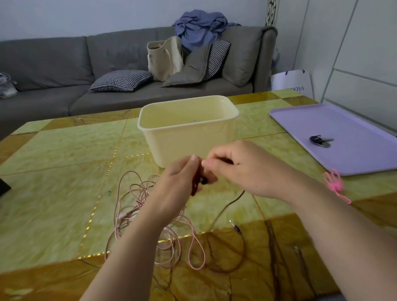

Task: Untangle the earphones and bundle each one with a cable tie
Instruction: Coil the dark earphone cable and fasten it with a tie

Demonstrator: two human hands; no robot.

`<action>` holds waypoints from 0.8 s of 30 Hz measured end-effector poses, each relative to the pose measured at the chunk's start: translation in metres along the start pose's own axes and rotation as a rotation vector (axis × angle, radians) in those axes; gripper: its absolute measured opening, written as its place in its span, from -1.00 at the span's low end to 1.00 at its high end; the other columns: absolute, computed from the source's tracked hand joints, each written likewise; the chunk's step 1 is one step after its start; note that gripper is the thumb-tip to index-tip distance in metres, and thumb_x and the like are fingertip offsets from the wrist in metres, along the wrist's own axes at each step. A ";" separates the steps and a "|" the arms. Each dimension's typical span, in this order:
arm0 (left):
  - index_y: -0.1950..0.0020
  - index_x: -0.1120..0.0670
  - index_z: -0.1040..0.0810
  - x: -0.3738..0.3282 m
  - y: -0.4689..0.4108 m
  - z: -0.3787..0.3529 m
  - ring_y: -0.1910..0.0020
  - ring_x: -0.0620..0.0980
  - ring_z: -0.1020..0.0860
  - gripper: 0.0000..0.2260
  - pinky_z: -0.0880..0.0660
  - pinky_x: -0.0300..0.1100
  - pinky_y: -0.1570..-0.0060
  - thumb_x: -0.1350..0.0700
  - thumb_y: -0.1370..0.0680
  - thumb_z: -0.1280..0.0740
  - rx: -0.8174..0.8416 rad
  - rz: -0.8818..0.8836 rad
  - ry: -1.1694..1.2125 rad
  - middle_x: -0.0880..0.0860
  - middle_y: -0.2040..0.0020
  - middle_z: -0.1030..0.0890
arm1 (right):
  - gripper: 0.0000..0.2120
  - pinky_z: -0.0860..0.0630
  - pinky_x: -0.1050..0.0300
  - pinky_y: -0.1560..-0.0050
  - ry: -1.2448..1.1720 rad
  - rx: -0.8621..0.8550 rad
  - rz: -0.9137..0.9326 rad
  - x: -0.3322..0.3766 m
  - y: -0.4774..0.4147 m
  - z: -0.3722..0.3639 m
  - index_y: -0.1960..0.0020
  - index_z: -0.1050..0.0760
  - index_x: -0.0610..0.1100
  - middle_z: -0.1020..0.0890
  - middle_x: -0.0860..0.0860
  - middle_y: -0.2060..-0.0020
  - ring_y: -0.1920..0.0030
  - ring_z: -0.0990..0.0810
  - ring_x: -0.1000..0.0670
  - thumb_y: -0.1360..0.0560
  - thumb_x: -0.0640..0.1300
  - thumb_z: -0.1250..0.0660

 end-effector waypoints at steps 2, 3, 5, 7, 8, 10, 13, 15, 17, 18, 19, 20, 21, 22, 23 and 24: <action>0.08 0.14 -0.57 0.001 0.007 -0.017 0.16 -0.03 -0.60 -0.66 -0.50 0.14 -0.11 0.06 -0.66 -0.04 0.139 0.061 0.030 0.02 0.29 -0.64 | -0.77 -0.36 0.29 0.38 -0.049 -0.146 0.023 -0.002 0.000 0.020 0.20 -0.57 -0.04 -0.52 0.15 0.49 0.47 -0.42 0.16 -0.56 0.01 -0.26; 0.10 0.15 -0.57 -0.001 0.010 -0.024 0.16 -0.01 -0.60 -0.66 -0.50 0.15 -0.11 0.05 -0.64 -0.06 0.198 0.088 0.101 0.06 0.29 -0.63 | -0.78 -0.40 0.22 0.34 -0.079 -0.193 0.027 -0.007 -0.001 0.025 0.20 -0.57 -0.04 -0.53 0.09 0.46 0.44 -0.43 0.11 -0.55 0.02 -0.27; 0.16 0.14 -0.60 -0.008 0.017 -0.036 0.21 0.01 -0.60 -0.68 -0.54 0.18 -0.08 0.03 -0.57 -0.12 0.300 0.130 0.331 0.10 0.30 -0.60 | -0.76 -0.48 0.04 0.18 -0.192 -0.212 0.016 -0.019 -0.004 0.022 0.22 -0.55 -0.04 -0.58 -0.04 0.39 0.36 -0.50 -0.03 -0.54 0.05 -0.27; 0.23 0.11 -0.61 -0.019 0.020 -0.040 0.28 0.00 -0.59 -0.68 -0.58 0.14 0.00 0.03 -0.52 -0.13 0.351 0.143 0.580 0.08 0.34 -0.56 | -0.73 -0.47 -0.01 0.16 -0.337 -0.213 -0.014 -0.030 -0.007 0.013 0.26 -0.53 -0.04 -0.57 -0.04 0.40 0.37 -0.50 0.03 -0.54 0.08 -0.28; 0.25 0.11 -0.61 -0.025 0.020 -0.039 0.30 -0.01 -0.58 -0.67 -0.59 0.11 0.05 0.04 -0.52 -0.11 0.349 0.127 0.693 0.06 0.35 -0.54 | -0.72 -0.43 0.05 0.18 -0.362 -0.217 -0.036 -0.034 -0.007 0.009 0.26 -0.53 -0.06 -0.55 -0.02 0.40 0.35 -0.49 0.08 -0.54 0.07 -0.27; 0.23 0.11 -0.61 -0.033 0.016 -0.032 0.31 -0.03 -0.57 -0.67 -0.61 0.07 0.10 0.05 -0.55 -0.10 0.292 0.092 0.909 0.02 0.34 -0.53 | -0.72 -0.33 0.21 0.29 -0.323 -0.209 -0.054 -0.035 -0.007 0.000 0.27 -0.51 -0.08 -0.50 0.08 0.43 0.39 -0.43 0.17 -0.56 0.02 -0.25; 0.07 0.11 -0.57 -0.029 0.006 -0.009 0.25 -0.05 -0.62 -0.74 -0.59 0.03 0.07 0.07 -0.57 -0.11 0.078 0.037 1.064 -0.02 0.29 -0.57 | -0.73 -0.19 0.32 0.45 -0.137 -0.109 -0.035 -0.021 -0.005 -0.018 0.30 -0.48 0.01 -0.41 0.16 0.56 0.52 -0.35 0.19 -0.58 -0.07 -0.24; -0.01 0.09 -0.54 -0.020 0.000 0.010 0.16 -0.06 -0.64 -0.73 -0.57 0.03 0.00 0.08 -0.63 -0.06 -0.076 -0.012 0.972 -0.03 0.24 -0.62 | -0.78 -0.20 0.29 0.49 0.000 0.007 -0.030 -0.012 -0.003 -0.029 0.21 -0.56 -0.03 -0.41 0.12 0.56 0.54 -0.35 0.18 -0.58 -0.04 -0.24; -0.04 0.08 -0.54 -0.013 -0.003 0.027 0.09 -0.06 -0.65 -0.71 -0.53 0.01 -0.04 0.09 -0.66 -0.03 -0.191 -0.043 0.732 -0.03 0.21 -0.66 | -0.77 -0.21 0.29 0.51 0.060 0.102 -0.022 -0.004 0.000 -0.035 0.11 -0.62 -0.06 -0.40 0.09 0.54 0.56 -0.33 0.15 -0.58 0.00 -0.24; -0.03 0.08 -0.55 -0.011 -0.002 0.034 0.09 -0.07 -0.64 -0.71 -0.51 -0.03 -0.04 0.10 -0.67 -0.03 -0.229 -0.062 0.529 -0.03 0.21 -0.67 | -0.76 -0.21 0.29 0.51 0.061 0.112 -0.018 -0.001 0.002 -0.032 0.10 -0.63 -0.05 -0.41 0.08 0.53 0.57 -0.31 0.14 -0.57 0.01 -0.24; -0.02 0.08 -0.56 -0.013 -0.001 0.036 0.12 -0.09 -0.62 -0.70 -0.50 -0.09 -0.01 0.10 -0.67 -0.03 -0.230 -0.082 0.293 -0.03 0.22 -0.66 | -0.77 -0.21 0.29 0.51 0.046 0.092 -0.006 0.004 0.003 -0.025 0.12 -0.63 -0.03 -0.43 0.08 0.53 0.56 -0.31 0.14 -0.57 0.02 -0.25; 0.00 0.09 -0.56 -0.014 0.000 0.031 0.17 -0.10 -0.59 -0.69 -0.48 -0.16 0.05 0.09 -0.67 -0.03 -0.183 -0.101 0.081 -0.04 0.25 -0.65 | -0.77 -0.23 0.29 0.50 0.019 0.050 0.014 0.009 0.004 -0.017 0.14 -0.63 -0.02 -0.45 0.09 0.52 0.55 -0.31 0.15 -0.56 0.03 -0.26; 0.03 0.11 -0.57 -0.014 0.001 0.020 0.21 -0.09 -0.54 -0.68 -0.44 -0.20 0.11 0.07 -0.67 -0.04 -0.102 -0.103 -0.063 -0.04 0.28 -0.62 | -0.78 -0.27 0.30 0.49 -0.008 -0.006 0.039 0.013 0.004 -0.006 0.17 -0.62 -0.01 -0.49 0.11 0.52 0.53 -0.35 0.15 -0.55 0.03 -0.27; 0.08 0.12 -0.57 -0.011 0.003 0.008 0.21 -0.05 -0.51 -0.66 -0.42 -0.17 0.12 0.06 -0.66 -0.05 -0.021 -0.081 -0.121 -0.04 0.30 -0.61 | -0.78 -0.33 0.30 0.46 -0.029 -0.067 0.061 0.016 0.005 0.004 0.19 -0.61 -0.02 -0.53 0.12 0.50 0.51 -0.41 0.14 -0.55 0.02 -0.28; 0.12 0.12 -0.56 -0.008 0.006 -0.002 0.19 0.01 -0.51 -0.66 -0.43 -0.09 0.10 0.06 -0.66 -0.05 0.049 -0.036 -0.090 -0.02 0.31 -0.61 | -0.79 -0.39 0.30 0.42 -0.047 -0.133 0.080 0.017 0.005 0.014 0.20 -0.60 -0.05 -0.58 0.11 0.46 0.47 -0.47 0.14 -0.54 0.01 -0.30; 0.14 0.12 -0.55 -0.005 0.008 -0.010 0.18 0.04 -0.53 -0.66 -0.48 -0.02 0.05 0.06 -0.66 -0.05 0.099 0.015 -0.013 0.00 0.33 -0.61 | -0.79 -0.40 0.31 0.39 -0.069 -0.197 0.087 0.015 0.005 0.023 0.20 -0.60 -0.06 -0.59 0.10 0.44 0.44 -0.49 0.15 -0.52 0.01 -0.32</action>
Point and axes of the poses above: each hand's wrist, its own y-axis away from the middle knuckle, its own z-axis out of the back of the hand, x = y × z, the point moved 10 cm from there along -y, towards the middle knuckle
